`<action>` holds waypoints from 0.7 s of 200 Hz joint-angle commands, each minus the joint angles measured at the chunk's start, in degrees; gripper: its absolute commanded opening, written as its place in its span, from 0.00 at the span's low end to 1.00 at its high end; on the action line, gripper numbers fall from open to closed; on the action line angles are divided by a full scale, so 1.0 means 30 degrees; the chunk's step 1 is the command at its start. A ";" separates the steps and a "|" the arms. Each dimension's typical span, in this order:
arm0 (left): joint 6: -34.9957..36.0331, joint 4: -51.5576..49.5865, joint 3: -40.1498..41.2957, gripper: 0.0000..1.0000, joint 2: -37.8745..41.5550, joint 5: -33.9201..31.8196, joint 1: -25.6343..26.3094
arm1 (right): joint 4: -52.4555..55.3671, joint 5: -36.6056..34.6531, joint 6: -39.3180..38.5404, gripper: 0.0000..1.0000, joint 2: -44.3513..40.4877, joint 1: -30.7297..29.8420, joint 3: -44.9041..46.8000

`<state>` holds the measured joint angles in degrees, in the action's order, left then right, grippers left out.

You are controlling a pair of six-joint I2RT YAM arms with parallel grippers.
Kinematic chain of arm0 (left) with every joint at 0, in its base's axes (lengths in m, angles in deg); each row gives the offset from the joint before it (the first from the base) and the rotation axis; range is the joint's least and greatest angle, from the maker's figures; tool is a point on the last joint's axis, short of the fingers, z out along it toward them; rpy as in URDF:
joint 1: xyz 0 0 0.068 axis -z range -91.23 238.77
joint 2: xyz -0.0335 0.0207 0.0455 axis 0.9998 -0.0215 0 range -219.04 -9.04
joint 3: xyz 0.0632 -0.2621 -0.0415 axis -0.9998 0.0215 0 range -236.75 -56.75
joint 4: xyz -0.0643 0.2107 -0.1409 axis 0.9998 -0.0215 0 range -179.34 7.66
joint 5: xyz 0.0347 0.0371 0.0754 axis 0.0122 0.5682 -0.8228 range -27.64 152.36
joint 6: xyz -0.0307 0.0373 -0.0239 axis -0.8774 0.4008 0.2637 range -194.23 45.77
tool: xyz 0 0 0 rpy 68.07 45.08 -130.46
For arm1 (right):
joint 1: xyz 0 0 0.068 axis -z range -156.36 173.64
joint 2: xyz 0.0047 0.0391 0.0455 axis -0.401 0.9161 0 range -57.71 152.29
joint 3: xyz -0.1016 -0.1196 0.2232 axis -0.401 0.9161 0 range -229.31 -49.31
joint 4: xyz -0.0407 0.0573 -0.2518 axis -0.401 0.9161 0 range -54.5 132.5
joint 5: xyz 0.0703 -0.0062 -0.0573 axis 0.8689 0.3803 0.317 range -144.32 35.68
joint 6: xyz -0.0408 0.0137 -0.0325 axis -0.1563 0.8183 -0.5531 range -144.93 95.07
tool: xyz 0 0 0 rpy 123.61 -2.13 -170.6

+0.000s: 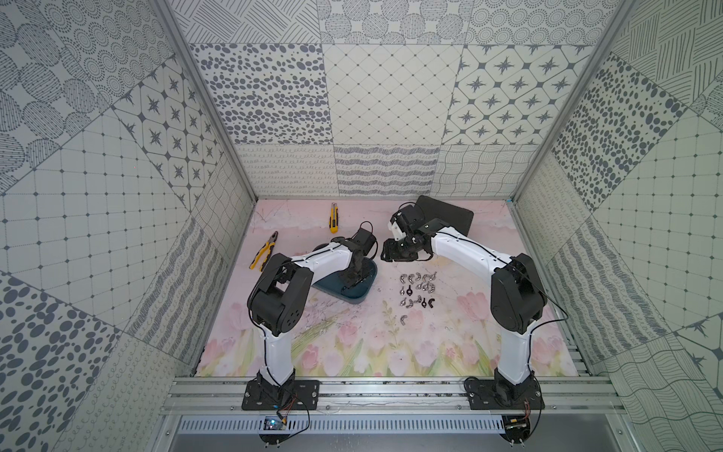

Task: Take out the wing nut from the storage box
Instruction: Pick up the wing nut from the storage box.

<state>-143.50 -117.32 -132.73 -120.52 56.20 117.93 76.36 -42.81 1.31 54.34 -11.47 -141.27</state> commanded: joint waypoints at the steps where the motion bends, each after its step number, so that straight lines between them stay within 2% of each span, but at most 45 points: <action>1: -0.0506 0.0118 -0.0268 0.28 -0.0301 -0.0293 -0.0212 | -0.0611 0.0163 -0.0309 0.53 -0.0844 0.0088 0.0374; 56: -0.0064 0.0467 -0.0160 0.17 -0.0413 0.0088 -0.0897 | -0.0686 0.0192 -0.0308 0.53 -0.0901 0.0095 0.0713; 99: 0.1221 0.0561 -0.0357 0.07 -0.0023 0.0343 -0.1169 | -0.0683 0.0207 -0.0426 0.55 -0.1177 0.0208 0.0655; 140: 0.2655 0.0161 -0.0653 0.04 0.0549 -0.0029 -0.1199 | -0.0675 0.0261 -0.0484 0.57 -0.1818 0.0726 0.0739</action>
<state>-141.16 -114.26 -133.69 -120.36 57.06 114.74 75.93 -42.31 1.10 52.35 -10.47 -139.68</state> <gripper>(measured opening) 0.123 0.569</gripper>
